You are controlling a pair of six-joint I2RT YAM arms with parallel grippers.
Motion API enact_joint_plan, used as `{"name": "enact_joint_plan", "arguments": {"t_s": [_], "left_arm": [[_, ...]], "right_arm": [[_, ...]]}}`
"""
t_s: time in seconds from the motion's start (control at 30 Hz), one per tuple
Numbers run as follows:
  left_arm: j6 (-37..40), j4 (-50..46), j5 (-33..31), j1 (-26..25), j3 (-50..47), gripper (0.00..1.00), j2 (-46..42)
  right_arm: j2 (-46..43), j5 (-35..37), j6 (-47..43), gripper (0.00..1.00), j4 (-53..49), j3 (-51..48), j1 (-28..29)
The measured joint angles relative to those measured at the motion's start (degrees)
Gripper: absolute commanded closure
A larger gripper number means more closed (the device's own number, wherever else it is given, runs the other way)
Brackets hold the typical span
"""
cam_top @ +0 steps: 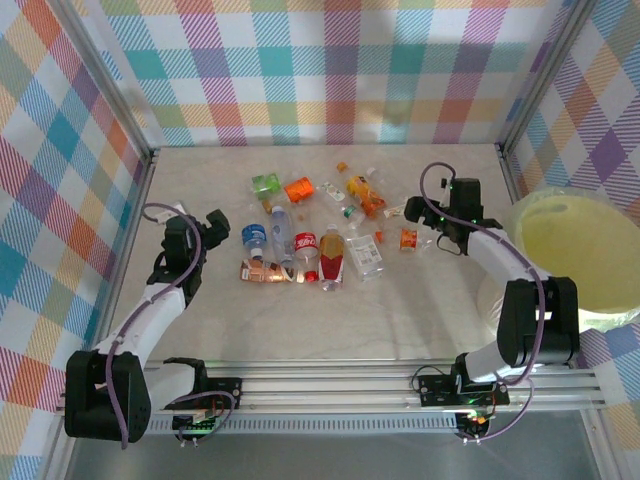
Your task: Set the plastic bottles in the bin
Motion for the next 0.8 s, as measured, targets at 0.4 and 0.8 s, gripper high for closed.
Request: {"name": "enact_joint_plan", "arguments": {"t_s": [0.4,0.8], "left_arm": [[-8.8,-3.4,5.2,0.0,0.1,0.00,-0.7],[-9.7,-7.3,7.6,0.0,2.7,0.00,1.2]], "right_arm": [[10.6,-10.1,-28.5,0.00,-10.8,7.6,3.0],[19.1,-8.5,-49.2,0.07,-19.4,12.8,3.1]]}}
